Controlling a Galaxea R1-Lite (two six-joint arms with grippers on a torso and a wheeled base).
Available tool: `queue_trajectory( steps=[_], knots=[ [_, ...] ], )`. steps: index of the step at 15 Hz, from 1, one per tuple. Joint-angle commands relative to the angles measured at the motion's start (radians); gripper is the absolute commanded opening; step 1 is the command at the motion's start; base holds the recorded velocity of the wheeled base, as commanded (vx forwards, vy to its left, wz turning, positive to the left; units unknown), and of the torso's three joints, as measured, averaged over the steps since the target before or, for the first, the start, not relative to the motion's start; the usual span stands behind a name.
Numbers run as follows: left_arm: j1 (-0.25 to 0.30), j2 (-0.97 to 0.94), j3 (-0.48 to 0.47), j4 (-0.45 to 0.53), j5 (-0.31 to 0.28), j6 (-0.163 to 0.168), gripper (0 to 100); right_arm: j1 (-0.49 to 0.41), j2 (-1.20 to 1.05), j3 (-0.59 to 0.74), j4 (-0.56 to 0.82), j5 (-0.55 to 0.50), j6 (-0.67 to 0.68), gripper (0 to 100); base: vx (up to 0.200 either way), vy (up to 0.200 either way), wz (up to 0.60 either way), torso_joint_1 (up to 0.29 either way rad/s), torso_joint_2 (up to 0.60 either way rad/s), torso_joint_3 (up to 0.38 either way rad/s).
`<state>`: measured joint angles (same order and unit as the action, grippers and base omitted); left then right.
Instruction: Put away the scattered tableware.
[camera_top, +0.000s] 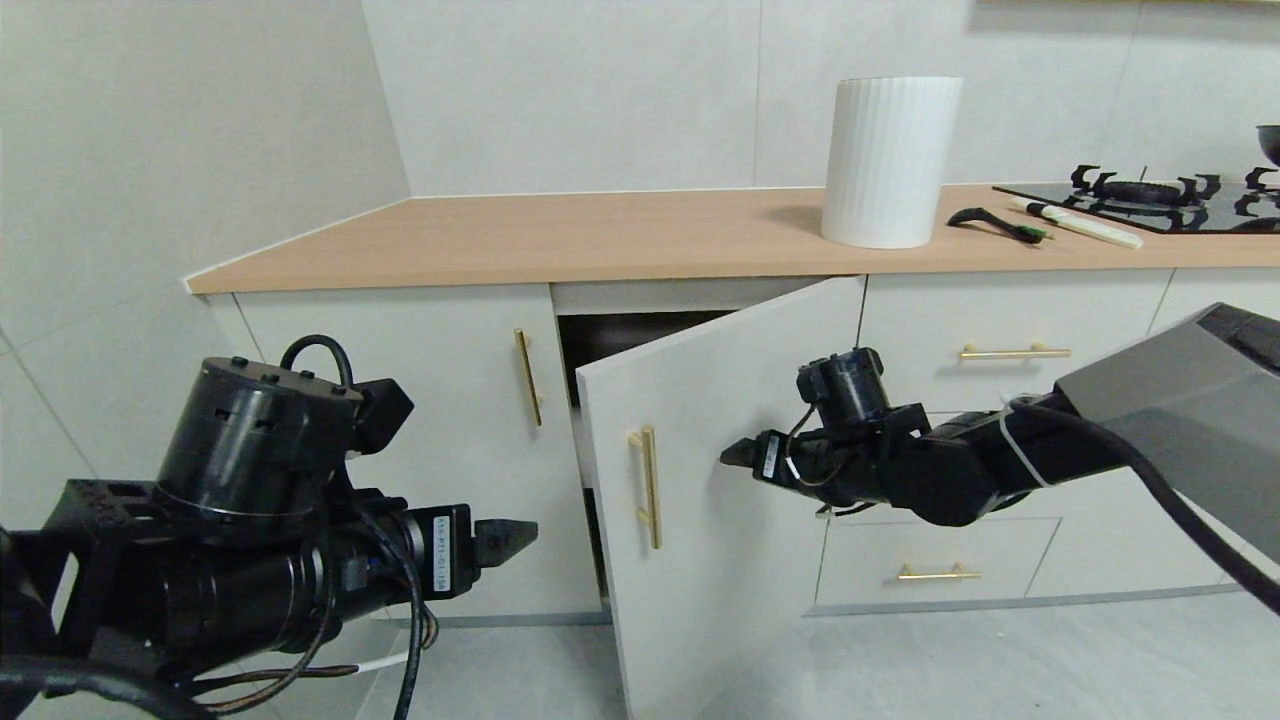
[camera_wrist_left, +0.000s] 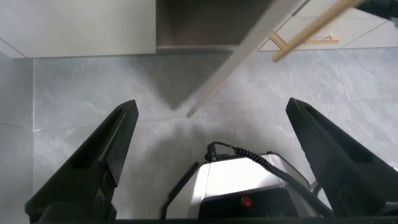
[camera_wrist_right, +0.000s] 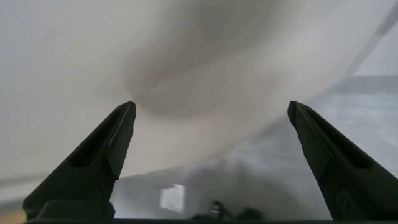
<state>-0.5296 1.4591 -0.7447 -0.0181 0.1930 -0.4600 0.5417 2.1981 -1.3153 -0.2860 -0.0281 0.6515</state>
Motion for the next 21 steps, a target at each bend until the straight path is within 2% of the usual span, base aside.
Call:
queue_trajectory(
  steps=[1, 6, 8, 13, 19, 21],
  knots=[
    [0.0, 0.0, 0.001, 0.0, 0.0, 0.0, 100, 0.009, 0.045, -0.059, -0.018, -0.004, 0.068, 100, 0.0, 0.0, 0.0, 0.0, 0.0, 0.0],
    [0.0, 0.009, 0.001, 0.0, 0.0, 0.0, 100, 0.001, 0.12, -0.2, -0.019, -0.044, 0.237, 100, 0.0, 0.0, 0.0, 0.0, 0.0, 0.0],
    [0.0, 0.01, 0.001, 0.0, 0.0, 0.0, 100, -0.008, 0.172, -0.285, -0.018, -0.098, 0.295, 100, 0.0, 0.0, 0.0, 0.0, 0.0, 0.0],
    [0.0, 0.012, 0.001, 0.0, 0.0, 0.0, 100, -0.032, 0.269, -0.418, -0.012, -0.237, 0.303, 100, 0.0, 0.0, 0.0, 0.0, 0.0, 0.0],
    [0.0, 0.012, 0.002, 0.0, 0.0, 0.0, 100, -0.058, 0.341, -0.515, -0.005, -0.334, 0.3, 100, 0.0, 0.0, 0.0, 0.0, 0.0, 0.0],
    [0.0, 0.012, 0.002, 0.0, 0.0, 0.0, 100, -0.065, 0.368, -0.57, 0.036, -0.369, 0.3, 100, 0.0, 0.0, 0.0, 0.0, 0.0, 0.0]
  ],
)
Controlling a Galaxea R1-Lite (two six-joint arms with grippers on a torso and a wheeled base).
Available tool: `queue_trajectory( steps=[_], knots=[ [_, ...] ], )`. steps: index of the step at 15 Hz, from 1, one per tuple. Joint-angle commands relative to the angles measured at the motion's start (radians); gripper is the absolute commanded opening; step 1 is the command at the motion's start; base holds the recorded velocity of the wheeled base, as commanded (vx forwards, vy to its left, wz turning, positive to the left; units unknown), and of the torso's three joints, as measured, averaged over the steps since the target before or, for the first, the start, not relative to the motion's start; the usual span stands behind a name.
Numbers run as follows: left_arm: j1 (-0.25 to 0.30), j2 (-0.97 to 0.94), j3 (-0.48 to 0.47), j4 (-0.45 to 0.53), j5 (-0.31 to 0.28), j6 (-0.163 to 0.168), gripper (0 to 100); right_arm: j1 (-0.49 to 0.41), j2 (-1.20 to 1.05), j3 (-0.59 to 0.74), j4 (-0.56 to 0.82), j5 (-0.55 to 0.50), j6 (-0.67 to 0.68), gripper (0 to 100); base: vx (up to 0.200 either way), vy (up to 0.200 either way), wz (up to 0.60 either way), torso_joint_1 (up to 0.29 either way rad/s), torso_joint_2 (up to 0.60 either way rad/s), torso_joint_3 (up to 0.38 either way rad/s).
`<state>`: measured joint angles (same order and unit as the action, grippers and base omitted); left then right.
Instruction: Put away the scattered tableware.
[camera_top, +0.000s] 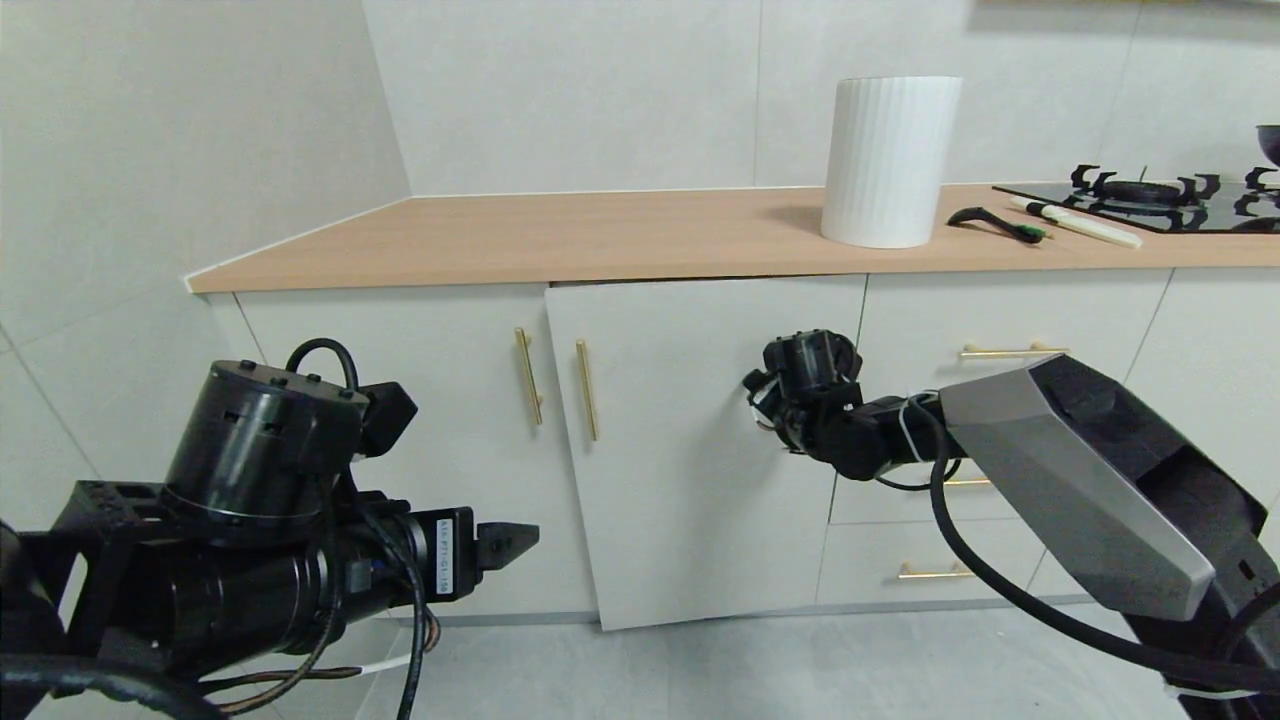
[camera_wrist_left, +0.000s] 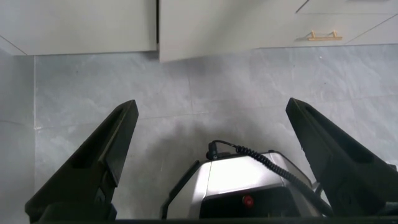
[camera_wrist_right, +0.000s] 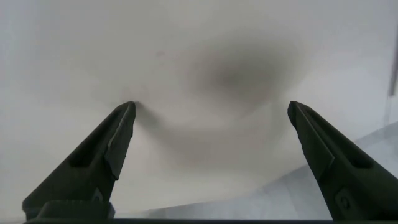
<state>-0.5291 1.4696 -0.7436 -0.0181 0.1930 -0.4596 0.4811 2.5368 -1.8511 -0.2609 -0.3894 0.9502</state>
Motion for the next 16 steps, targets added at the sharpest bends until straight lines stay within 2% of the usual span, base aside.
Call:
queue_trajectory(
  steps=[1, 4, 14, 16],
  knots=[
    [0.0, 0.002, 0.001, 0.0, 0.0, -0.001, 100, -0.006, 0.04, -0.059, 0.029, -0.019, 0.001, 100, 0.0, 0.0, 0.0, 0.0, 0.0, 0.0],
    [0.0, 0.003, 0.001, 0.0, 0.0, -0.001, 100, -0.012, 0.06, -0.091, 0.041, -0.046, 0.001, 100, 0.0, 0.0, 0.0, 0.0, 0.0, 0.0],
    [0.0, 0.006, 0.001, 0.0, 0.0, -0.001, 100, -0.016, 0.039, -0.086, 0.04, -0.046, 0.001, 100, 0.0, 0.0, 0.0, 0.0, 0.0, 0.0],
    [0.0, 0.003, 0.001, 0.0, 0.0, -0.001, 100, -0.01, -0.058, 0.012, 0.048, -0.036, 0.001, 100, 0.0, 0.0, 0.0, 0.0, 0.0, 0.0]
  ],
)
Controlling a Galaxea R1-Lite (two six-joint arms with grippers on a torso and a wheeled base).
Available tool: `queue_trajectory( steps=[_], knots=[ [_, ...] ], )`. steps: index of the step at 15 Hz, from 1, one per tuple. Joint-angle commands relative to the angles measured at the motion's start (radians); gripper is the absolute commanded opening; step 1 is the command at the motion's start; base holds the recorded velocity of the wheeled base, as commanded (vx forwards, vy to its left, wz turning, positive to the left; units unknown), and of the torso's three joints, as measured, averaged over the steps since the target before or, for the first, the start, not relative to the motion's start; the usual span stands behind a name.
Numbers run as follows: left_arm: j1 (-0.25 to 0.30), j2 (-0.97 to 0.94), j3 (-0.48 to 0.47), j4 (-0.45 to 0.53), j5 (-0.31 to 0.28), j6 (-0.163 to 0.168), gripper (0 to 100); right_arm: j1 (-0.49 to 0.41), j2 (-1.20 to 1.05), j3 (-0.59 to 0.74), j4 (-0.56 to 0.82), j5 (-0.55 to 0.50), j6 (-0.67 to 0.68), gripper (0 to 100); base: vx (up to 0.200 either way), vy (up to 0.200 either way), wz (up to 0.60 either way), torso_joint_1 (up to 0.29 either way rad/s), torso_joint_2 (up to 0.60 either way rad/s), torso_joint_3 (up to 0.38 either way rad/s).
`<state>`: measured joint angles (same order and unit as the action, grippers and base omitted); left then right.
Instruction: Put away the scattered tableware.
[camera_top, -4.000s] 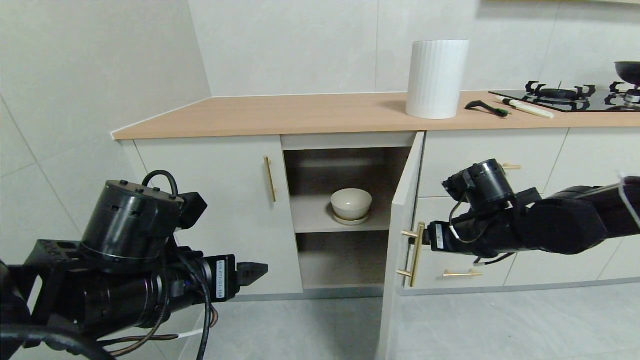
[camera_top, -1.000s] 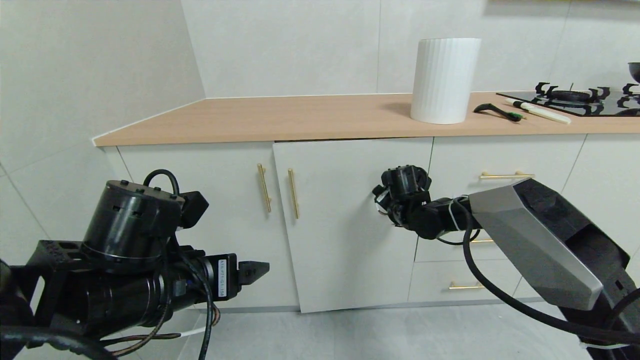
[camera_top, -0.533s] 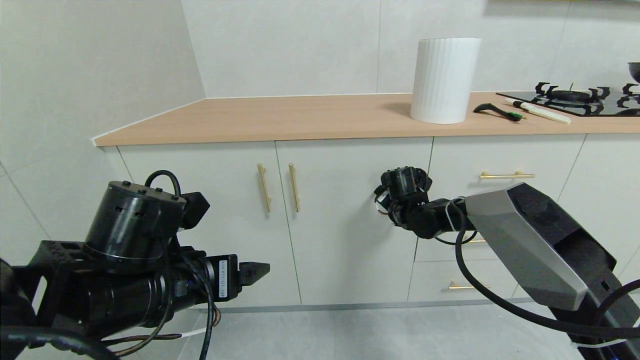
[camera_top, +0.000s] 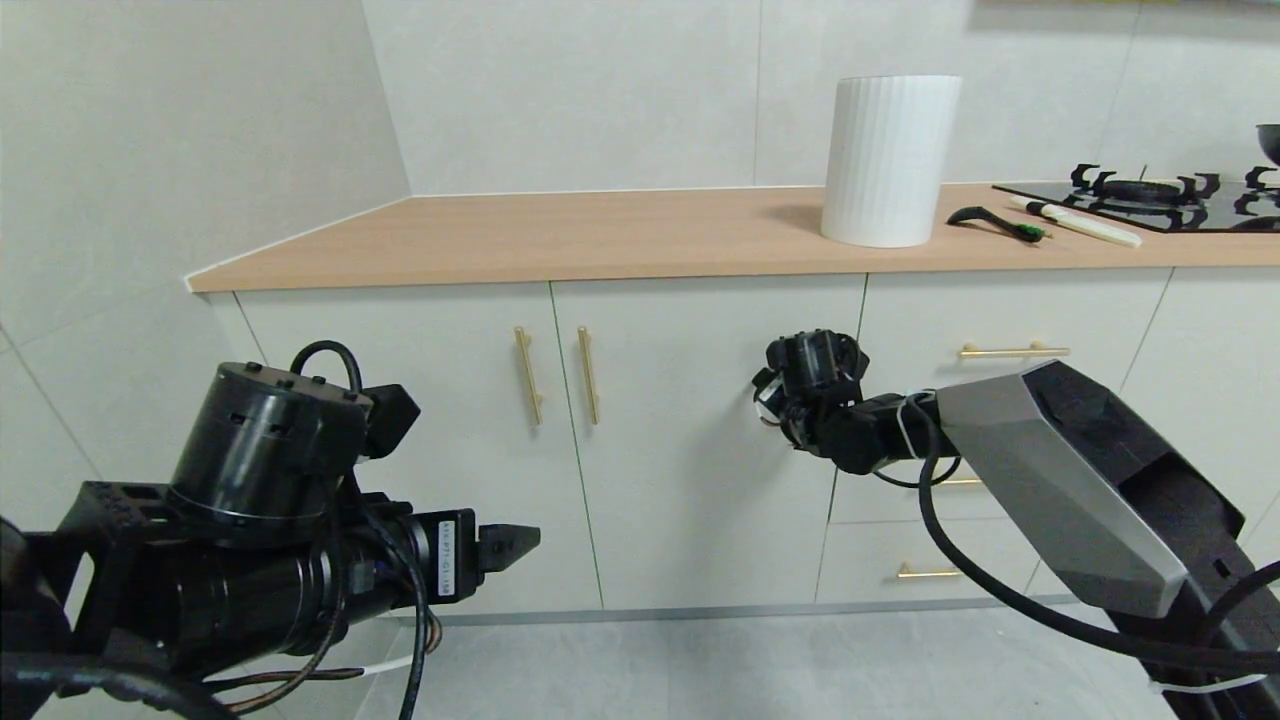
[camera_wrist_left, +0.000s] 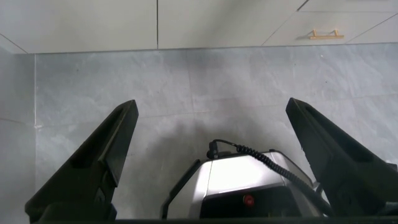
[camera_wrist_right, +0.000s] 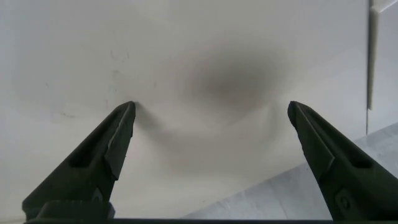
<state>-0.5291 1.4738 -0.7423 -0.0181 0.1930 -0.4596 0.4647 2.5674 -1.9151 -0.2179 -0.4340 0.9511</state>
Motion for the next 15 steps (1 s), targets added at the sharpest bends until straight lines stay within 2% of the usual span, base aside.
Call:
queue_trajectory(
  steps=[1, 3, 4, 6, 7, 8, 11, 13, 15],
  knots=[
    [0.0, -0.004, 0.0, 0.0, 0.0, -0.001, 100, 0.017, -0.171, 0.166, 0.002, 0.032, -0.002, 100, 0.0, 0.0, 0.0, 0.0, 0.0, 0.0],
    [0.0, -0.015, 0.0, -0.003, 0.0, -0.001, 100, 0.042, -0.312, 0.32, -0.005, 0.097, -0.008, 100, 0.0, 0.0, 0.0, 0.0, 0.0, 0.0],
    [0.001, -0.041, 0.014, -0.036, 0.01, 0.002, 100, 0.06, -0.474, 0.473, -0.014, 0.123, -0.026, 100, 0.0, 0.0, 0.0, 0.0, 0.0, 0.0],
    [0.015, -0.135, 0.038, -0.062, 0.033, 0.045, 100, 0.065, -0.724, 0.72, -0.044, 0.127, -0.14, 100, 0.0, 0.0, 0.0, 0.0, 0.0, 0.0],
    [0.018, -0.161, 0.044, -0.062, 0.033, 0.058, 100, 0.065, -0.776, 0.772, -0.058, 0.127, -0.169, 100, 0.0, 0.0, 0.0, 0.0, 0.0, 0.0],
    [0.021, -0.254, 0.075, -0.062, 0.033, 0.093, 100, 0.057, -0.951, 0.923, -0.112, 0.121, -0.281, 100, 0.0, 0.0, 0.0, 0.0, 0.0, 0.0],
    [0.021, -0.458, 0.147, -0.057, 0.034, 0.148, 100, 0.045, -1.314, 1.193, -0.179, 0.118, -0.508, 100, 0.0, 0.0, 0.0, 0.0, 0.0, 0.0],
    [0.043, -0.673, 0.247, -0.054, 0.045, 0.213, 100, -0.037, -1.636, 1.364, -0.172, 0.133, -0.629, 100, 0.0, 0.0, 0.0, 0.0, 0.0, 0.0],
    [0.095, -0.863, 0.316, -0.022, 0.048, 0.283, 100, -0.147, -1.88, 1.456, -0.13, 0.135, -0.696, 100, 0.0, 0.0, 0.0, 0.0, 0.0, 0.0]
  ],
)
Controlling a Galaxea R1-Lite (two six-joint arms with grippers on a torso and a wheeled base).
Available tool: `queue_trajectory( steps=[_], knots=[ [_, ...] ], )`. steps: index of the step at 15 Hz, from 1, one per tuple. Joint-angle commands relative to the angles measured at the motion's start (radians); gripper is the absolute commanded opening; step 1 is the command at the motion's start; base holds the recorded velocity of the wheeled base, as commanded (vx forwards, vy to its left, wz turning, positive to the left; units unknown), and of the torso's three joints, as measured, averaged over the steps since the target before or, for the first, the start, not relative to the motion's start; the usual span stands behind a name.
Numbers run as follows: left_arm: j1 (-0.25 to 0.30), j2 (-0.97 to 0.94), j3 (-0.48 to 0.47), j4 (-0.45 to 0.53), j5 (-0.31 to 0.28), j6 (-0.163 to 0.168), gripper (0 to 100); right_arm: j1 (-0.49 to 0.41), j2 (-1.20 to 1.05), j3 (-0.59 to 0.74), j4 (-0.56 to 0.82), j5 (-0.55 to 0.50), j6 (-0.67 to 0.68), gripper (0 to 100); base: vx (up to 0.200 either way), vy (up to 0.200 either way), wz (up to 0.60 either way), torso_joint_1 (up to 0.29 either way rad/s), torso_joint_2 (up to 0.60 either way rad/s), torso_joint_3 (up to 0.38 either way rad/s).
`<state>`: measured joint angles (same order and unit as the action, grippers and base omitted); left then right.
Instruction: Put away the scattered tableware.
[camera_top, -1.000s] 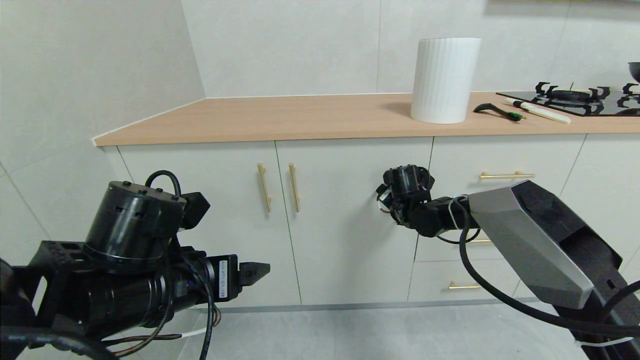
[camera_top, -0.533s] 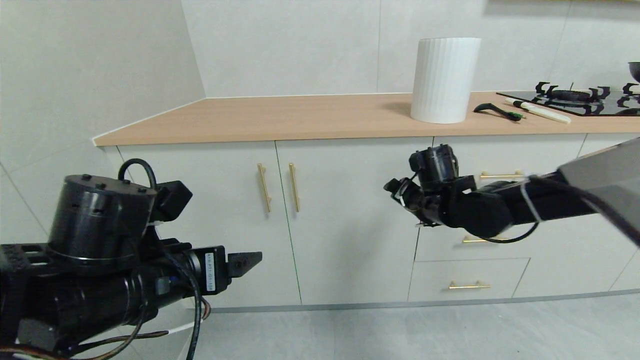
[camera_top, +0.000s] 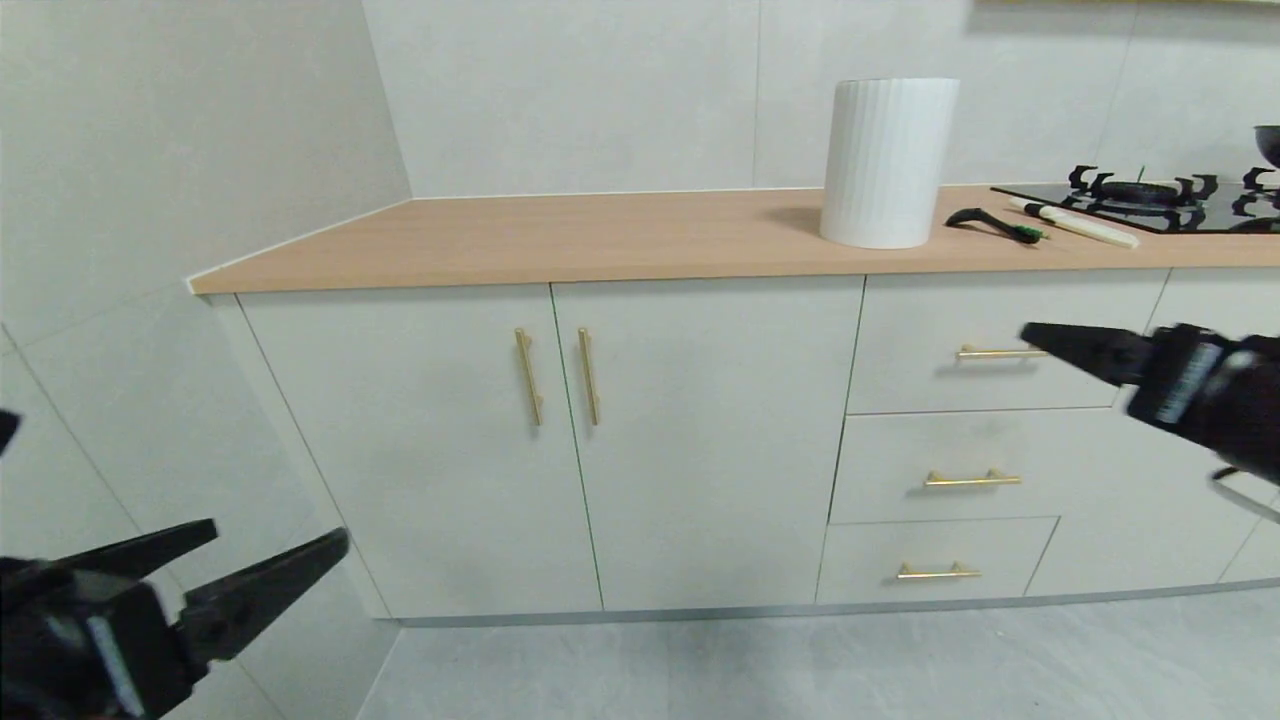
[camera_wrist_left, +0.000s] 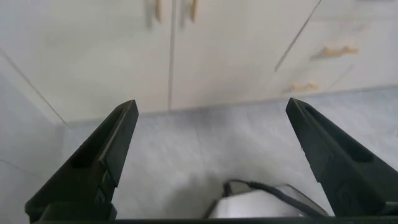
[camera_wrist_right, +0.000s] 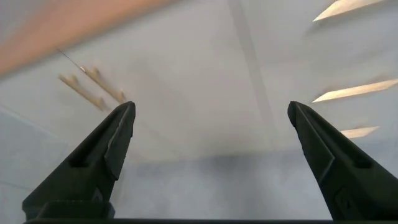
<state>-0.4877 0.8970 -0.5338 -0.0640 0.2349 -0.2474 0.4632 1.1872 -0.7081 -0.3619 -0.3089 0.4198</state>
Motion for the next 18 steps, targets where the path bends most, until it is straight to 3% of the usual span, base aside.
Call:
queue_trajectory(
  steps=[1, 3, 6, 8, 9, 10, 11, 13, 15, 17, 18],
  knots=[
    [0.081, -0.372, 0.12, 0.07, 0.006, 0.097, 100, -0.184, -0.615, 0.254, 0.087, 0.013, -0.188, 100, 0.0, 0.0, 0.0, 0.0, 0.0, 0.0],
    [0.115, -0.489, 0.118, 0.141, 0.006, 0.129, 100, -0.213, -0.779, 0.251, 0.247, 0.013, -0.216, 100, 0.0, 0.0, 0.0, 0.0, 0.0, 0.0],
    [0.23, -0.696, 0.127, 0.216, 0.003, 0.209, 100, -0.33, -1.072, 0.254, 0.567, 0.014, -0.303, 100, 0.0, 0.0, 0.0, 0.0, 0.0, 0.0],
    [0.271, -0.767, 0.149, 0.227, 0.001, 0.277, 100, -0.411, -1.101, 0.276, 0.6, 0.022, -0.3, 100, 0.0, 0.0, 0.0, 0.0, 0.0, 0.0],
    [0.287, -0.791, 0.16, 0.227, 0.001, 0.292, 100, -0.434, -1.121, 0.279, 0.603, 0.042, -0.305, 100, 0.0, 0.0, 0.0, 0.0, 0.0, 0.0],
    [0.307, -0.8, 0.179, 0.224, 0.006, 0.303, 100, -0.451, -1.158, 0.289, 0.615, 0.085, -0.309, 100, 0.0, 0.0, 0.0, 0.0, 0.0, 0.0],
    [0.33, -0.8, 0.187, 0.222, 0.026, 0.292, 100, -0.466, -1.187, 0.311, 0.624, 0.103, -0.328, 100, 0.0, 0.0, 0.0, 0.0, 0.0, 0.0],
    [0.357, -0.799, 0.189, 0.222, 0.041, 0.278, 100, -0.466, -1.187, 0.32, 0.621, 0.065, -0.322, 100, 0.0, 0.0, 0.0, 0.0, 0.0, 0.0],
    [0.44, -0.816, 0.207, 0.222, 0.037, 0.283, 100, -0.466, -1.187, 0.343, 0.621, 0.044, -0.323, 100, 0.0, 0.0, 0.0, 0.0, 0.0, 0.0],
    [0.486, -0.897, 0.288, 0.222, -0.031, 0.33, 100, -0.466, -1.187, 0.418, 0.618, 0.042, -0.323, 100, 0.0, 0.0, 0.0, 0.0, 0.0, 0.0],
    [0.486, -0.897, 0.328, 0.204, -0.029, 0.343, 100, -0.466, -1.187, 0.452, 0.606, 0.042, -0.323, 100, 0.0, 0.0, 0.0, 0.0, 0.0, 0.0]
  ],
)
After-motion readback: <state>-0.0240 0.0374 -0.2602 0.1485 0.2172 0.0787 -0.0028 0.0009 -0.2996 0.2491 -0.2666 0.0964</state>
